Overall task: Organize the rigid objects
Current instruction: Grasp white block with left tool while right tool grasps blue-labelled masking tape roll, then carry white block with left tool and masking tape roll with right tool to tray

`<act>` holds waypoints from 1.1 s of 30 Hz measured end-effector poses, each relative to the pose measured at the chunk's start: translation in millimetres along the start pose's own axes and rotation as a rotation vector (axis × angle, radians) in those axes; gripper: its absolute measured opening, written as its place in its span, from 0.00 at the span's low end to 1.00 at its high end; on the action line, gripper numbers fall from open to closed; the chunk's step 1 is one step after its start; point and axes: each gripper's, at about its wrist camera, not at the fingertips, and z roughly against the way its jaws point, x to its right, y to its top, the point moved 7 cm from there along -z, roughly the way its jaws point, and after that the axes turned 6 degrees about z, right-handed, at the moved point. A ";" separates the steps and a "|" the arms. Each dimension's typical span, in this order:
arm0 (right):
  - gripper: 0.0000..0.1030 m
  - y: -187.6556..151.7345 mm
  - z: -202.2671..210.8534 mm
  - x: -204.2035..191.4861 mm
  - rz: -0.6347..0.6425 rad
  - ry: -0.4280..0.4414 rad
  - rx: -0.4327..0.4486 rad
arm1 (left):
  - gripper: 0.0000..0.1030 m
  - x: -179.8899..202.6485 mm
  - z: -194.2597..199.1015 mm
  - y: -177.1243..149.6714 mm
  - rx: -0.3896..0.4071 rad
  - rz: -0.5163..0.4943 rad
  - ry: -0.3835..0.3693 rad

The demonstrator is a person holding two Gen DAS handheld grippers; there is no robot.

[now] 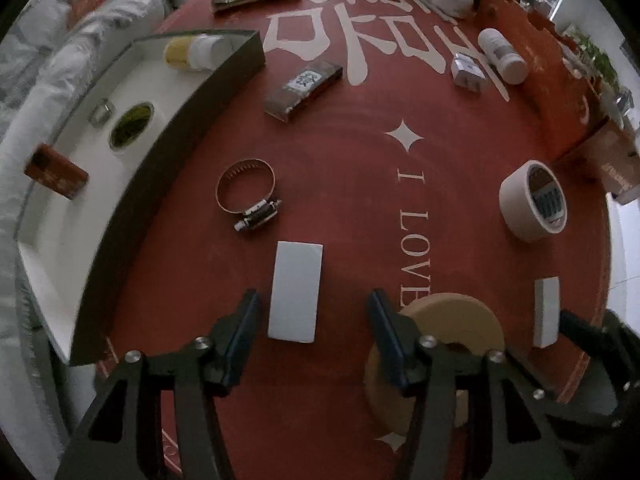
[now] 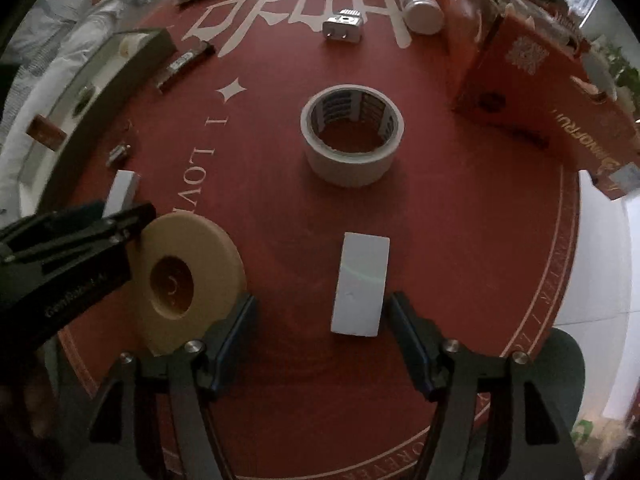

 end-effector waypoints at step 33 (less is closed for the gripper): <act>0.51 61.3 83.6 -32.2 -0.062 0.129 0.223 | 0.24 -97.2 103.2 12.9 0.264 0.144 -0.070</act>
